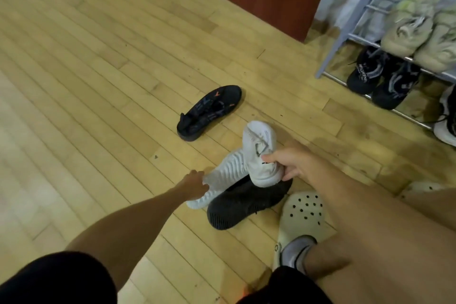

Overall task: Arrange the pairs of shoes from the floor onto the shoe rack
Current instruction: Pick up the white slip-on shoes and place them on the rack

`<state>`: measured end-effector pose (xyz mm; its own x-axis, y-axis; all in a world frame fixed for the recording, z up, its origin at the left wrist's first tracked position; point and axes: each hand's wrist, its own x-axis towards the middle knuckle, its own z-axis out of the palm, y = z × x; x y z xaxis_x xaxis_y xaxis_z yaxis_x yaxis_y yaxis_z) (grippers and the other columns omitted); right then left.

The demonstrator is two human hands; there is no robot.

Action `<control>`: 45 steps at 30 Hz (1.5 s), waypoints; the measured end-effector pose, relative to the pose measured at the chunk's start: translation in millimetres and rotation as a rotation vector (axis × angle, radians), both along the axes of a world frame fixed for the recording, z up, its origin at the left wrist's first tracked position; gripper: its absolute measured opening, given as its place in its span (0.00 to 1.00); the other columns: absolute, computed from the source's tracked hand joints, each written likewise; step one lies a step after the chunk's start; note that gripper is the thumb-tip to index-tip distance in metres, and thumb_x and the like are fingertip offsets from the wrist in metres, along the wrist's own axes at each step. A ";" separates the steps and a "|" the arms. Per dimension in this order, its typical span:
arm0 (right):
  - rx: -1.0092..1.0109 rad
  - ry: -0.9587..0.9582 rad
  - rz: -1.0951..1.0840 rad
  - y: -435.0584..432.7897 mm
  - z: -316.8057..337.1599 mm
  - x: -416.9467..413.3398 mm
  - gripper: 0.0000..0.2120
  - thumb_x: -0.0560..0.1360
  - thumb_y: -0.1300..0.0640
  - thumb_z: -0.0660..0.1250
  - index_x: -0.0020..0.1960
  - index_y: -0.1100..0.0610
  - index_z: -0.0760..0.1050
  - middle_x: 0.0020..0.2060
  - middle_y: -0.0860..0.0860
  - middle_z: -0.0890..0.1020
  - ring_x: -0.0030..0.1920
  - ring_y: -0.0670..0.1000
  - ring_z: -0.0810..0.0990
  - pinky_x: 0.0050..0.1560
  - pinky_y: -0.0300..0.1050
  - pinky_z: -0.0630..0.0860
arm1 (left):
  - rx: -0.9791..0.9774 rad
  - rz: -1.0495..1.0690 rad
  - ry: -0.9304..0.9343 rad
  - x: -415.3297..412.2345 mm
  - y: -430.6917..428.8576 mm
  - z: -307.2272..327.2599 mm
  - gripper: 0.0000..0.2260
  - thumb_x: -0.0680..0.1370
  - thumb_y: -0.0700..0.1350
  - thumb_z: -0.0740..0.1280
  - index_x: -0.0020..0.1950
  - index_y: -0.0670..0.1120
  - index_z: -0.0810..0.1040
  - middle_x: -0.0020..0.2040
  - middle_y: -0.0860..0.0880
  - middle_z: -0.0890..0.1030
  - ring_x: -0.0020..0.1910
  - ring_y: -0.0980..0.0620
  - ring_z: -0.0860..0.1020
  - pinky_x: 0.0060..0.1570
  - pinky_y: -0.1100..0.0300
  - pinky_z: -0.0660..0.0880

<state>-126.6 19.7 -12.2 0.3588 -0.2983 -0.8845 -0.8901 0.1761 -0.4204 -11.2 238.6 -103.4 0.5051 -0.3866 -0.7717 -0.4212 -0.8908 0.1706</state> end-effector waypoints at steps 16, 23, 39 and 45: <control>0.118 -0.059 -0.050 -6.0 19.2 -7.3 0.29 0.73 0.60 0.72 0.71 0.61 0.66 0.71 0.62 0.67 0.70 0.63 0.69 0.51 0.56 0.80 | 0.111 -0.167 -0.168 14.2 -1.7 33.8 0.27 0.66 0.53 0.76 0.63 0.44 0.78 0.60 0.47 0.79 0.59 0.48 0.77 0.53 0.57 0.75; 0.072 -0.131 -0.104 10.9 21.1 -3.2 0.29 0.72 0.63 0.73 0.69 0.64 0.68 0.67 0.63 0.72 0.67 0.63 0.72 0.52 0.60 0.78 | 0.040 -0.094 -0.614 14.4 18.2 63.3 0.21 0.69 0.50 0.74 0.58 0.42 0.77 0.54 0.45 0.78 0.53 0.47 0.77 0.43 0.55 0.75; 0.037 -0.008 -0.051 -1.3 8.1 -60.9 0.27 0.73 0.62 0.72 0.70 0.63 0.68 0.67 0.63 0.73 0.64 0.62 0.76 0.51 0.56 0.78 | -0.152 0.600 -0.097 -27.4 59.1 10.2 0.30 0.76 0.46 0.68 0.75 0.43 0.61 0.71 0.41 0.65 0.63 0.41 0.73 0.57 0.52 0.74; 0.031 -0.024 -0.035 -4.2 6.8 -59.2 0.27 0.73 0.62 0.71 0.70 0.64 0.67 0.67 0.63 0.73 0.64 0.62 0.76 0.54 0.56 0.77 | -0.151 0.871 0.082 -29.1 62.2 -5.4 0.21 0.76 0.46 0.66 0.65 0.36 0.73 0.49 0.42 0.76 0.42 0.44 0.75 0.38 0.57 0.69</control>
